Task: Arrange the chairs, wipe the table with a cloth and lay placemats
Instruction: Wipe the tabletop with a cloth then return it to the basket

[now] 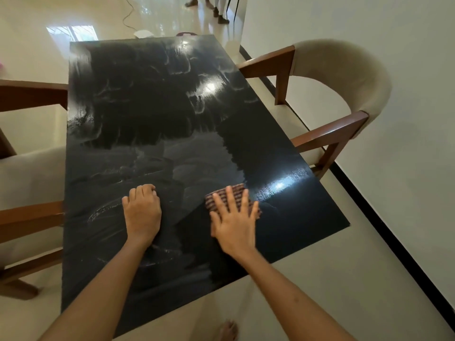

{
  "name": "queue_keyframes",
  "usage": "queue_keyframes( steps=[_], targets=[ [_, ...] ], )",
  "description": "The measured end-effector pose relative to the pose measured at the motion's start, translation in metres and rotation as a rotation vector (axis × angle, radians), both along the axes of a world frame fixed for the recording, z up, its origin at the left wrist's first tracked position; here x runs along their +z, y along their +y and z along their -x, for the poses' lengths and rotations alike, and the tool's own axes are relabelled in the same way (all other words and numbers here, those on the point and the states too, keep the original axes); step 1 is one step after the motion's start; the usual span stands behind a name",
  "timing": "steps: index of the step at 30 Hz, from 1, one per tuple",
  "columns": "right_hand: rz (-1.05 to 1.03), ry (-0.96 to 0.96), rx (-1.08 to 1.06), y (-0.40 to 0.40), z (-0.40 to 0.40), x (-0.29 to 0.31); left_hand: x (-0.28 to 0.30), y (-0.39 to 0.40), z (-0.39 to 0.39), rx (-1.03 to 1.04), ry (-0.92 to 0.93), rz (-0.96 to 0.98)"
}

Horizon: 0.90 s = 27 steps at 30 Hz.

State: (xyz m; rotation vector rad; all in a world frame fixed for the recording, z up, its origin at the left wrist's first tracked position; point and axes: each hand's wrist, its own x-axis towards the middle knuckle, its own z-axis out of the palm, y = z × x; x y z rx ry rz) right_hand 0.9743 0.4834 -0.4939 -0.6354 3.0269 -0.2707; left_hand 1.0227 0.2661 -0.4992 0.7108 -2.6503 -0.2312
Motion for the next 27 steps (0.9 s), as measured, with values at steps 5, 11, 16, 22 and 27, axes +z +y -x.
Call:
queue_keyframes(
  steps=[5, 11, 16, 22, 27],
  targets=[
    [-0.031, -0.052, -0.169, 0.014, 0.044, 0.001, 0.004, -0.016, 0.014, -0.023, -0.067, 0.016],
    [-0.012, -0.045, -0.166, -0.021, 0.037, 0.0, 0.007, -0.026, 0.026, -0.009, -0.102, 0.037],
    [0.036, -0.006, 0.051, -0.063, 0.008, 0.002, 0.007, -0.032, 0.034, 0.015, -0.14, 0.032],
    [0.081, -0.012, 0.236, -0.076, -0.007, 0.0, 0.007, -0.032, 0.035, 0.057, -0.086, -0.055],
    [0.055, -0.006, 0.186, -0.059, 0.036, -0.004, 0.01, -0.032, 0.039, 0.118, -0.069, -0.09]
  ],
)
